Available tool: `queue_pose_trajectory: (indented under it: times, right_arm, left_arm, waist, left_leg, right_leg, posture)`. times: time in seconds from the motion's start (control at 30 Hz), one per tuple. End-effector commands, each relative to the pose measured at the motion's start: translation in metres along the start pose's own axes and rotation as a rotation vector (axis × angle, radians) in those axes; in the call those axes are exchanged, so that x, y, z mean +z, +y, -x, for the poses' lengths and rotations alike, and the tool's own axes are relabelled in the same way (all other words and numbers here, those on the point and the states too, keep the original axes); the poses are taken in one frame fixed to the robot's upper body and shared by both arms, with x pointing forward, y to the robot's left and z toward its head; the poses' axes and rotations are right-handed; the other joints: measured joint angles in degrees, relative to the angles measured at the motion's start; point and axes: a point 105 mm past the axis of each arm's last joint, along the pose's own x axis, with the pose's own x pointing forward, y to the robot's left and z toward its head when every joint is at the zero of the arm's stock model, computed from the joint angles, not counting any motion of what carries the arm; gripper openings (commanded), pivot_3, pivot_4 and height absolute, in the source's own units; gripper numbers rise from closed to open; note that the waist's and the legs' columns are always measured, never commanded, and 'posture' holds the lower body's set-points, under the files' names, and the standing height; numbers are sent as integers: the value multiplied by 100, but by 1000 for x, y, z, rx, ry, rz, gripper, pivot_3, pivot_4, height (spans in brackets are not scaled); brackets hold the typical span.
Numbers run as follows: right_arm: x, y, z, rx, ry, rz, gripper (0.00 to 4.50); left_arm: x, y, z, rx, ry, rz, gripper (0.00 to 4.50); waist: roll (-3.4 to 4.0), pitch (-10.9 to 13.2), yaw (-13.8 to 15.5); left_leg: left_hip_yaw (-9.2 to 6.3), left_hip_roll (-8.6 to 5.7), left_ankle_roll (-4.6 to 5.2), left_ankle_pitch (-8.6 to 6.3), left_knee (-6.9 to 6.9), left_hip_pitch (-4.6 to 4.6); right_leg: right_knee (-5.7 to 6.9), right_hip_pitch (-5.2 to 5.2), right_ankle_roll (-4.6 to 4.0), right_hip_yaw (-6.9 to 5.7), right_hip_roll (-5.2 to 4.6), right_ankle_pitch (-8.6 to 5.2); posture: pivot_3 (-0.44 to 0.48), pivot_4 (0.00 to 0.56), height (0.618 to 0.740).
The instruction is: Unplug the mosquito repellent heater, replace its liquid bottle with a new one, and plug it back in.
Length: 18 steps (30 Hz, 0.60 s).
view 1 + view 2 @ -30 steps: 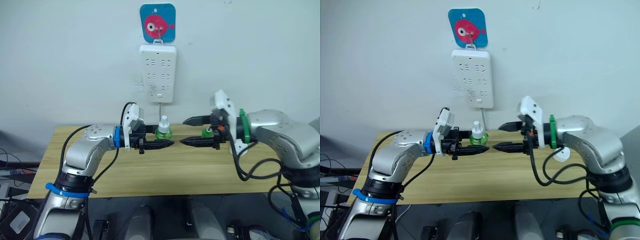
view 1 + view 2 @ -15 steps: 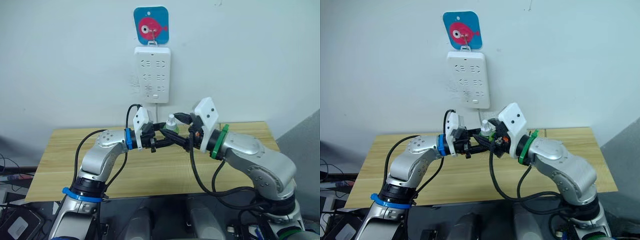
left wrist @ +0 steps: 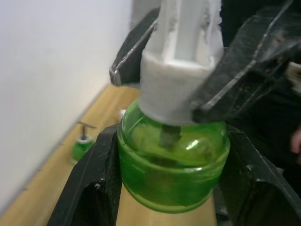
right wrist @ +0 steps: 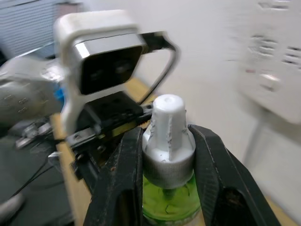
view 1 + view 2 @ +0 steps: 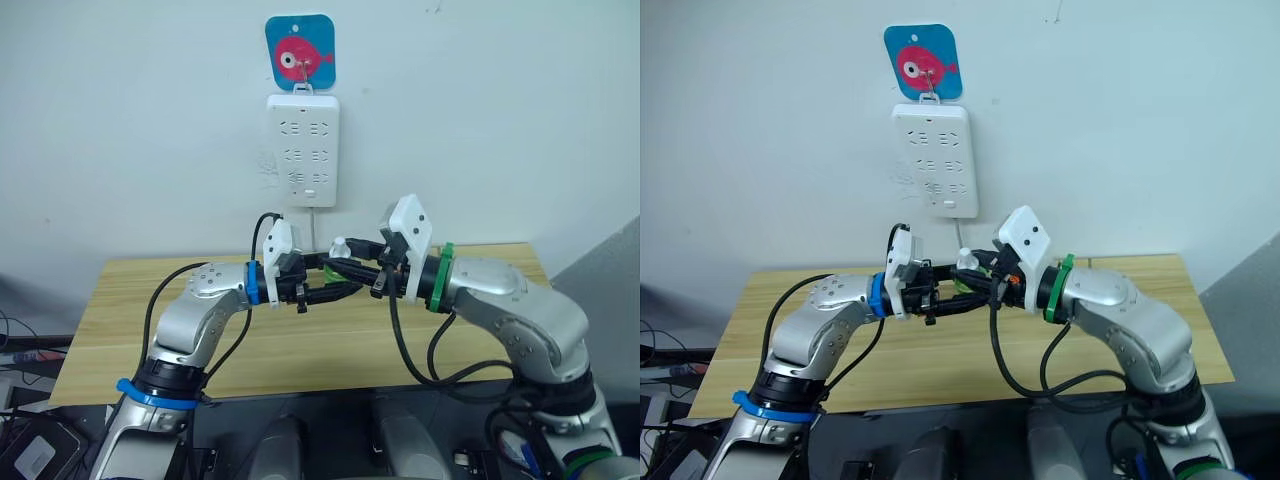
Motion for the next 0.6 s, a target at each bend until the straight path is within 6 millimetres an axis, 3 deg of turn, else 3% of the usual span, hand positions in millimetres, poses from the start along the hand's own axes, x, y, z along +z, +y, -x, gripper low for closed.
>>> queue_pose_trajectory:
  times: [0.03,0.23,0.4,0.5,0.6]
  right_arm:
    - [5,16,3,352,54,49,1071]
    - [2,10,15,466,135,14,1071]
    - [5,-5,22,342,117,46,2867]
    - [5,-15,40,243,138,85,3926]
    - [8,-5,56,175,132,91,3926]
  left_arm:
    - [10,-20,3,-134,10,-26,2321]
    - [18,-22,5,-160,13,-62,2321]
    - [19,-20,4,-123,-10,-71,2321]
    - [16,-19,4,-100,-17,-68,2321]
    - [13,-18,-1,-86,-30,-67,2321]
  waist:
    - [0,0,-16]
    - [0,0,38]
    - [0,0,48]
    - [0,0,48]
    - [0,0,57]
  left_leg:
    - [4,1,0,0,-1,4]
    - [-4,3,1,-1,-4,10]
    - [-6,3,1,0,-2,8]
    - [-5,1,1,0,-1,8]
    - [-5,-1,1,-1,-2,3]
  right_leg:
    - [-1,2,0,2,9,0]
    - [-6,13,0,-3,6,0]
    - [-6,10,0,-2,-14,0]
    - [-5,11,0,-1,-15,0]
    - [-7,9,0,0,-18,0]
  posture:
    - [-114,173,740]
    - [-83,174,740]
    - [-101,174,740]
    - [-112,176,740]
    - [-130,178,740]
